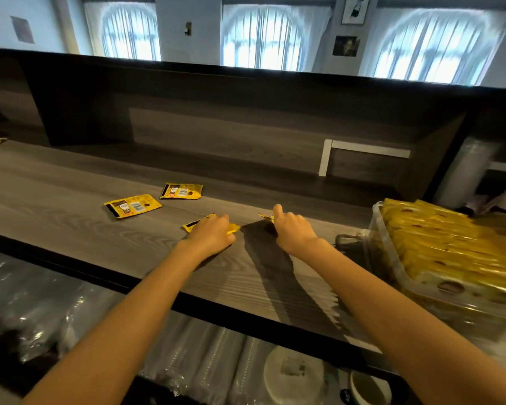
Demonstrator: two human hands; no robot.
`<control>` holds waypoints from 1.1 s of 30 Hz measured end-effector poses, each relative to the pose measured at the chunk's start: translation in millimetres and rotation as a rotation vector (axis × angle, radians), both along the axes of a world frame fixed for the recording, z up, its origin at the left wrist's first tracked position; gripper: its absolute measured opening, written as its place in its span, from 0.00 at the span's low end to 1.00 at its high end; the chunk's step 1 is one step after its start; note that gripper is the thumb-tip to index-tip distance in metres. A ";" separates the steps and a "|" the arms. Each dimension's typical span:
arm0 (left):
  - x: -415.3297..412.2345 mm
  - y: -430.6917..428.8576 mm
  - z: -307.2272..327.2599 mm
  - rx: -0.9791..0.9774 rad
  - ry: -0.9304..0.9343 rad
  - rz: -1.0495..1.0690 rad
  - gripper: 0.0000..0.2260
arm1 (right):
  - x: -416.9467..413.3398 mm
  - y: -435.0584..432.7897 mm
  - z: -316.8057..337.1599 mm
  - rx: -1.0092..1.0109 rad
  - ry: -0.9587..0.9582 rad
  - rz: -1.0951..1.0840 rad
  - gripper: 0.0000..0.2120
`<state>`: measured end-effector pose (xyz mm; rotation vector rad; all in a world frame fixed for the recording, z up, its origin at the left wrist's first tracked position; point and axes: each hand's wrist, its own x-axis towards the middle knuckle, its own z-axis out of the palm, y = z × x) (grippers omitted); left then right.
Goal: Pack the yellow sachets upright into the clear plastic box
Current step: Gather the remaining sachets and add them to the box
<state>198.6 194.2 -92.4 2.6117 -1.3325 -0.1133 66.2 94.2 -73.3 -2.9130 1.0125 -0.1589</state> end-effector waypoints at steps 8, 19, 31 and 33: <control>-33.2 -5.1 21.5 -0.372 0.106 0.042 0.09 | -23.5 2.6 20.3 -0.040 -0.321 -0.134 0.12; -98.5 -50.8 93.0 -0.776 -0.015 -0.102 0.08 | -86.3 -27.7 93.4 -0.138 -0.666 -0.231 0.11; -187.8 -147.6 102.8 -0.791 0.274 -0.525 0.13 | -208.1 -102.7 92.0 -0.205 -0.803 -0.478 0.09; -193.9 -157.9 100.3 -0.774 0.318 -0.538 0.14 | -216.3 -108.8 87.7 -0.191 -0.810 -0.502 0.08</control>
